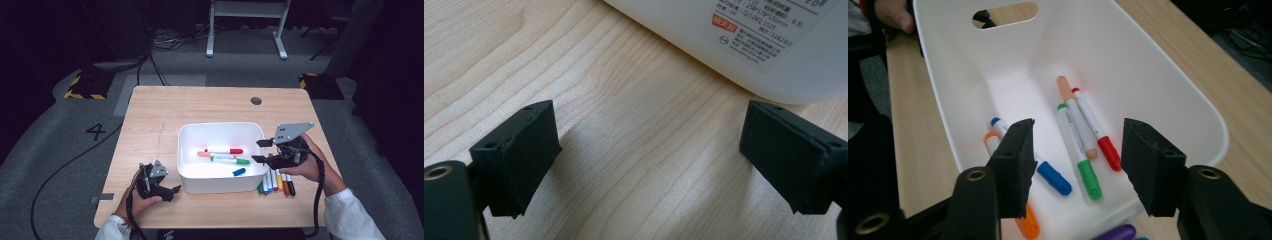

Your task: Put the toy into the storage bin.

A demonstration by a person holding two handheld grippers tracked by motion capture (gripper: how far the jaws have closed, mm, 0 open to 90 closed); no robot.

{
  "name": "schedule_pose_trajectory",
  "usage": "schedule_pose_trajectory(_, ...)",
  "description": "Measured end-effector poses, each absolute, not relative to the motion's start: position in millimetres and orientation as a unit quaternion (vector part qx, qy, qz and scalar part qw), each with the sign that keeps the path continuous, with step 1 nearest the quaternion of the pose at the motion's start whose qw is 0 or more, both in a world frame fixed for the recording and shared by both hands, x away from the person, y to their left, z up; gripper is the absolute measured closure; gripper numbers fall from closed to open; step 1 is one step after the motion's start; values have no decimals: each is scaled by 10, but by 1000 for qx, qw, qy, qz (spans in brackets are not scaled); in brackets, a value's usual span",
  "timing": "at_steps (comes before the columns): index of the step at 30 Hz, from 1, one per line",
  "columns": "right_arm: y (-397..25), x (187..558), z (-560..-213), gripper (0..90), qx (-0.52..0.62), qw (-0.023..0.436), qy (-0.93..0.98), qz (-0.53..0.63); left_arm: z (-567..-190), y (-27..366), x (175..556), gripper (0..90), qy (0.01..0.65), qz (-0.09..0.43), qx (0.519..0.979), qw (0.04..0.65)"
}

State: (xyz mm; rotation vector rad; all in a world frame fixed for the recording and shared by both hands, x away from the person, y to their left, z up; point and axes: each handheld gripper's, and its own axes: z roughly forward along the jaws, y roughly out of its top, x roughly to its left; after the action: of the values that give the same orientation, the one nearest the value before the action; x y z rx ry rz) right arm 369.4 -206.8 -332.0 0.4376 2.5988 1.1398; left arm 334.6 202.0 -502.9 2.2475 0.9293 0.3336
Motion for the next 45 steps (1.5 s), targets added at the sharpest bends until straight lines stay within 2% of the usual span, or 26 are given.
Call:
schedule_pose_trajectory(12, -2695, 3496, -3401, 432, 225, 181, 870, 400, -5031, 2019, 3348, 91, 357, 127, 862, 338)
schedule_pose_trajectory(13, -2830, 3451, -3478, 419, 241, 185, 866, 398, -5031, 2019, 3348, 91, 356, 127, 862, 338)
schedule_pose_trajectory(21, -3086, 3355, -3752, 408, 271, 202, 862, 378, -5033, 2014, 3346, 90, 358, 124, 861, 338)
schedule_pose_trajectory(34, -3227, 3358, -4530, 387, 337, 173, 866, 325, -5033, 2014, 3346, 90, 358, 124, 861, 338)
schedule_pose_trajectory(45, -3273, 3377, -4760, 396, 357, 154, 868, 310, -5033, 2014, 3346, 90, 358, 124, 861, 338)
